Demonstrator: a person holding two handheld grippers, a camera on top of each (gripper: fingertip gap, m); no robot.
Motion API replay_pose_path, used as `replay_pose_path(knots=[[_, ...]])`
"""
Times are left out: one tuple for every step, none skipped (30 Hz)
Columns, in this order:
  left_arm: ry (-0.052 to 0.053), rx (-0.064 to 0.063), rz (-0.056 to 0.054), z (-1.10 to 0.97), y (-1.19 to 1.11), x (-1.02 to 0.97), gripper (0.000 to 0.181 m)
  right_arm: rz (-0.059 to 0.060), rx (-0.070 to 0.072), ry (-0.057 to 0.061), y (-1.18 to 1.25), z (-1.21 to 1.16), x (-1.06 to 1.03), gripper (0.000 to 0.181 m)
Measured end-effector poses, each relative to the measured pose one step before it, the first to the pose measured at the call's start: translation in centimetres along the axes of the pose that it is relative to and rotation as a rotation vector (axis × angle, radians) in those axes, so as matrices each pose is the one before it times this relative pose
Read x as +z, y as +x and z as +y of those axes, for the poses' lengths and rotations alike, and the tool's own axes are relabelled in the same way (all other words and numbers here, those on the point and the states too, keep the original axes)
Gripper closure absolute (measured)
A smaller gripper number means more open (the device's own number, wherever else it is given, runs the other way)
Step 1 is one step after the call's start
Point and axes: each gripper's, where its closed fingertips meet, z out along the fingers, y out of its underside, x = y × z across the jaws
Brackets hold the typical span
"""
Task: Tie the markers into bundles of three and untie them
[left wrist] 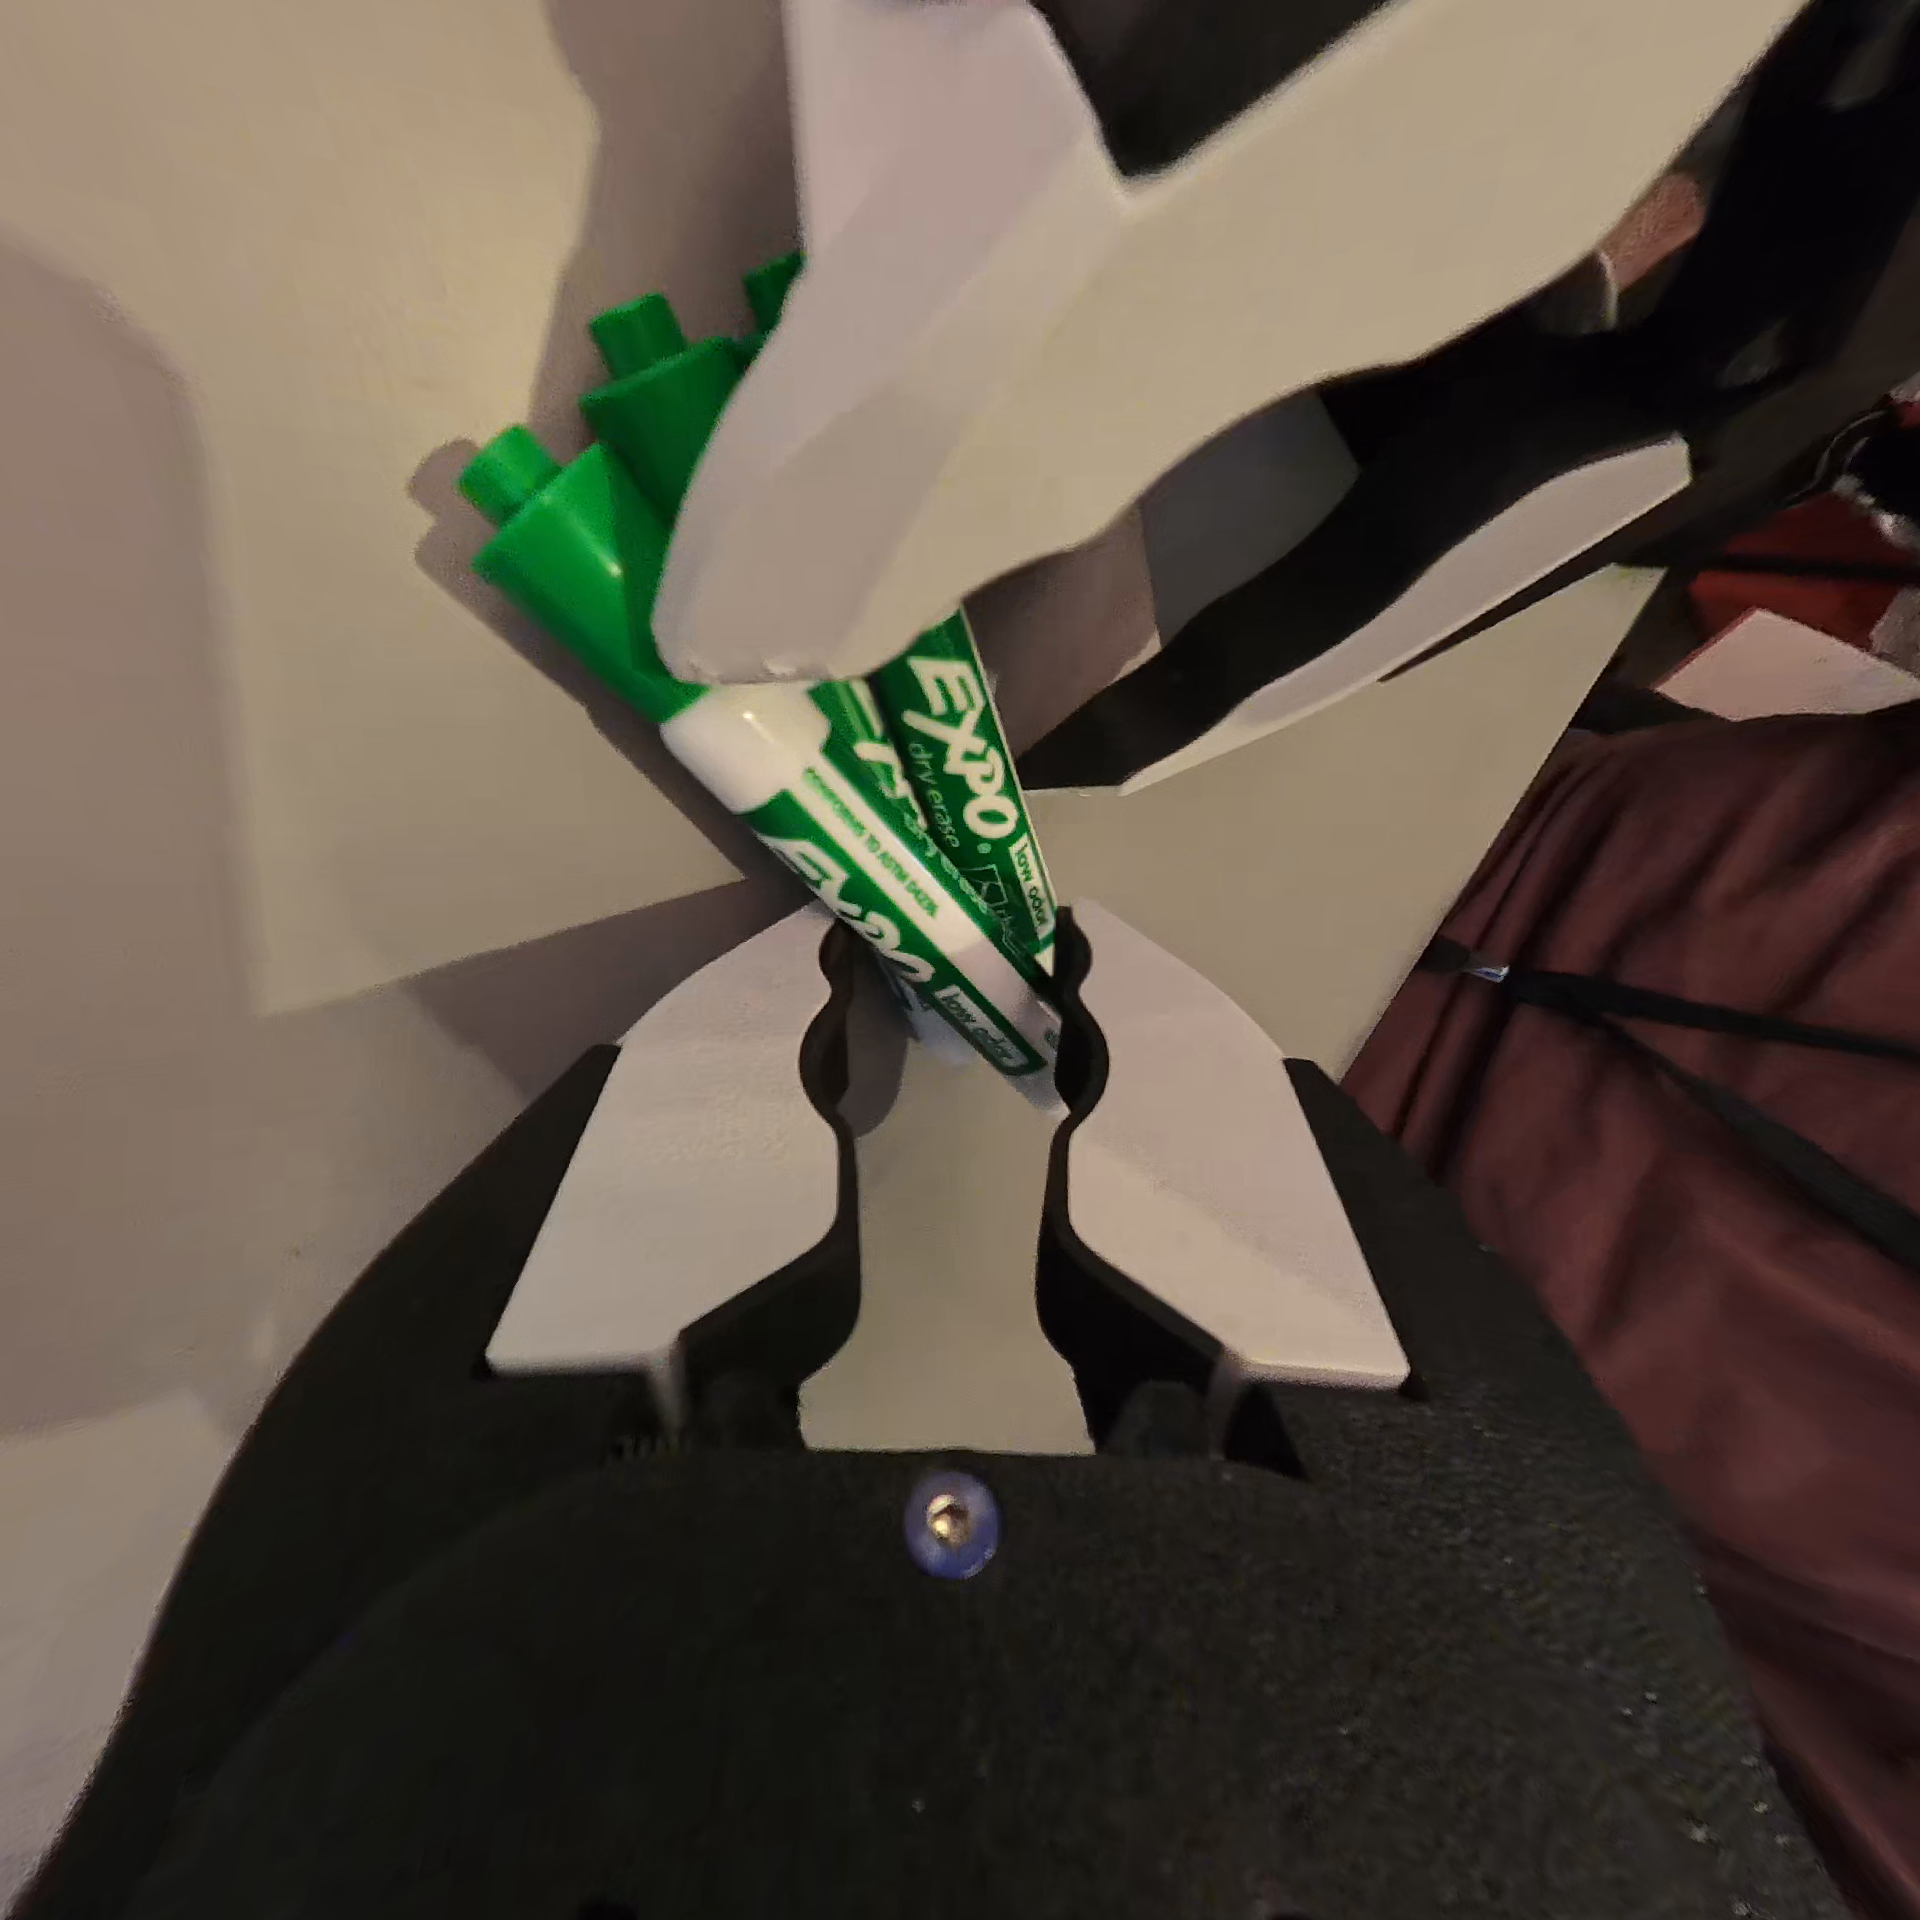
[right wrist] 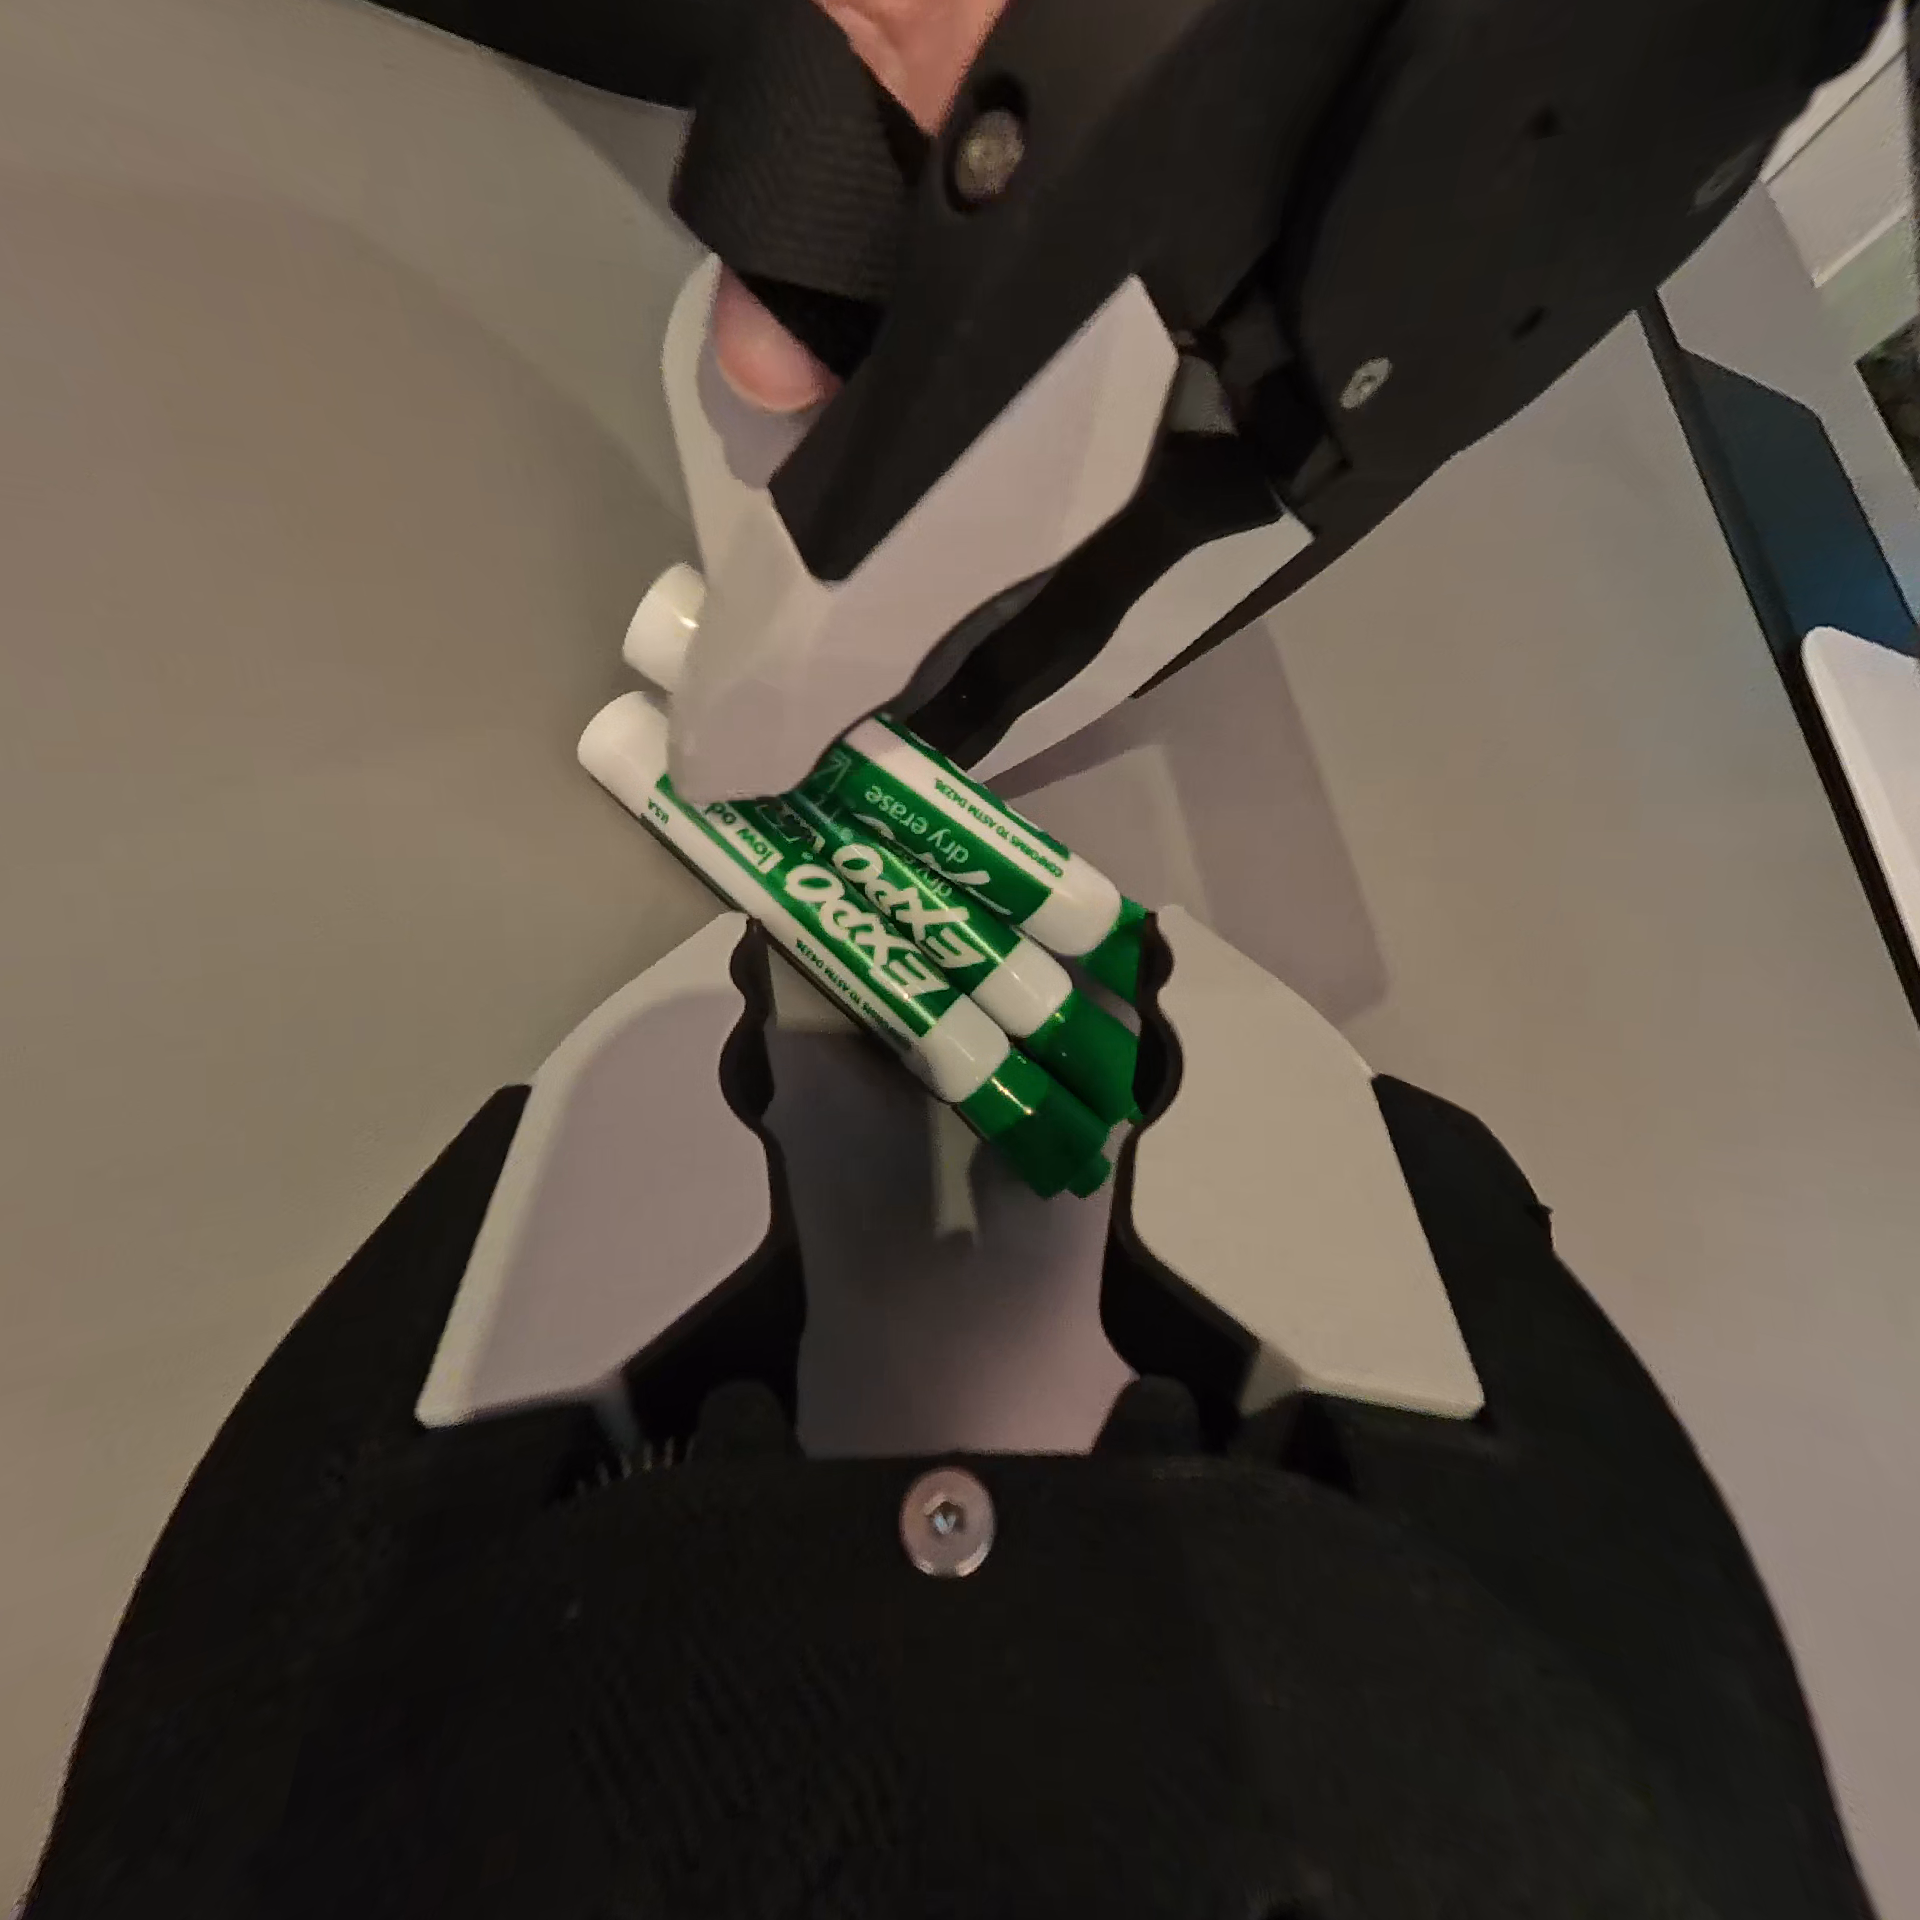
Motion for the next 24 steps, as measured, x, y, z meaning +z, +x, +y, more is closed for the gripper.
replay_pose_path(knots=[[-0.0024, 0.0151, -0.0054, -0.029, 0.105, 0.004, 0.142, 0.0011, 0.0106, 0.0025, 0.093, 0.076, -0.065, 0.111], [0.0016, 0.0148, -0.0075, -0.030, 0.035, -0.009, 0.140, 0.0027, 0.0094, 0.0037, 0.114, 0.041, -0.037, 0.111], [0.0055, 0.0111, -0.0084, -0.054, -0.036, -0.012, 0.140, 0.0025, 0.0080, 0.0038, 0.106, 0.033, -0.019, 0.110], [0.0040, 0.0138, -0.0028, -0.030, -0.001, -0.011, 0.139, 0.0030, 0.0058, 0.0022, 0.097, 0.013, -0.010, 0.108], [0.0037, 0.0119, -0.0042, -0.017, -0.037, -0.020, 0.139, 0.0044, 0.0010, 0.0007, 0.098, 0.022, -0.014, 0.108], [0.0064, 0.0083, -0.0042, -0.040, -0.089, -0.024, 0.139, 0.0068, -0.0043, -0.0005, 0.089, 0.006, -0.038, 0.107], [0.0038, 0.0075, 0.0026, -0.013, -0.033, -0.017, 0.140, 0.0108, -0.0071, -0.0020, 0.132, 0.019, -0.039, 0.104], [0.0034, -0.0031, 0.0096, -0.006, 0.030, -0.023, 0.139, 0.0096, -0.0054, -0.0016, 0.108, 0.010, -0.029, 0.103], [0.0020, -0.0027, 0.0076, -0.003, -0.002, -0.023, 0.139, 0.0033, 0.0025, -0.0011, 0.064, 0.028, -0.006, 0.103], [-0.0025, -0.0012, 0.0014, 0.015, -0.014, -0.029, 0.139, -0.0005, 0.0118, -0.0020, 0.060, 0.052, 0.017, 0.102], [-0.0088, 0.0061, -0.0097, -0.005, -0.090, -0.031, 0.138, -0.0027, 0.0170, -0.0001, 0.084, 0.073, 0.028, 0.102], [-0.0113, 0.0158, -0.0268, -0.024, -0.244, -0.030, 0.140, -0.0037, 0.0195, 0.0015, 0.110, 0.086, 0.012, 0.102], [-0.0105, 0.0179, -0.0275, -0.134, -0.179, -0.033, 0.138, 0.0004, 0.0141, -0.0038, 0.172, 0.112, 0.014, 0.101], [-0.0085, 0.0177, -0.0245, -0.198, -0.097, -0.003, 0.137, 0.0021, 0.0081, -0.0040, 0.150, 0.084, 0.010, 0.100], [-0.0119, 0.0135, -0.0256, -0.163, -0.135, 0.016, 0.135, 0.0027, 0.0034, -0.0010, 0.115, 0.035, 0.010, 0.098], [-0.0087, 0.0106, -0.0214, -0.122, -0.051, 0.038, 0.134, 0.0035, -0.0017, 0.0014, 0.075, 0.008, -0.019, 0.098], [-0.0105, 0.0114, -0.0183, 0.020, -0.013, 0.055, 0.133, 0.0032, -0.0056, 0.0034, 0.023, -0.037, -0.033, 0.098], [-0.0063, 0.0160, -0.0233, 0.063, -0.076, 0.052, 0.133, 0.0034, -0.0066, 0.0041, 0.015, -0.037, -0.051, 0.098], [0.0000, 0.0181, -0.0210, 0.058, -0.034, 0.063, 0.134, 0.0021, -0.0046, 0.0028, -0.009, -0.025, -0.031, 0.098], [0.0050, 0.0069, -0.0137, 0.007, 0.013, 0.037, 0.133, 0.0002, -0.0018, 0.0005, -0.019, -0.010, -0.009, 0.098], [0.0057, 0.0007, -0.0084, -0.010, 0.009, 0.033, 0.133, 0.0001, -0.0012, 0.0003, 0.007, 0.001, -0.006, 0.098], [0.0089, 0.0026, -0.0050, -0.046, 0.015, 0.016, 0.133, 0.0026, -0.0021, 0.0005, 0.029, -0.001, -0.033, 0.098], [0.0081, 0.0006, -0.0068, -0.040, -0.023, 0.031, 0.134, 0.0115, -0.0046, 0.0019, 0.153, -0.003, -0.036, 0.096], [0.0030, 0.0071, -0.0125, 0.001, -0.046, 0.035, 0.134, 0.0148, -0.0058, 0.0036, 0.191, -0.011, -0.072, 0.095]])
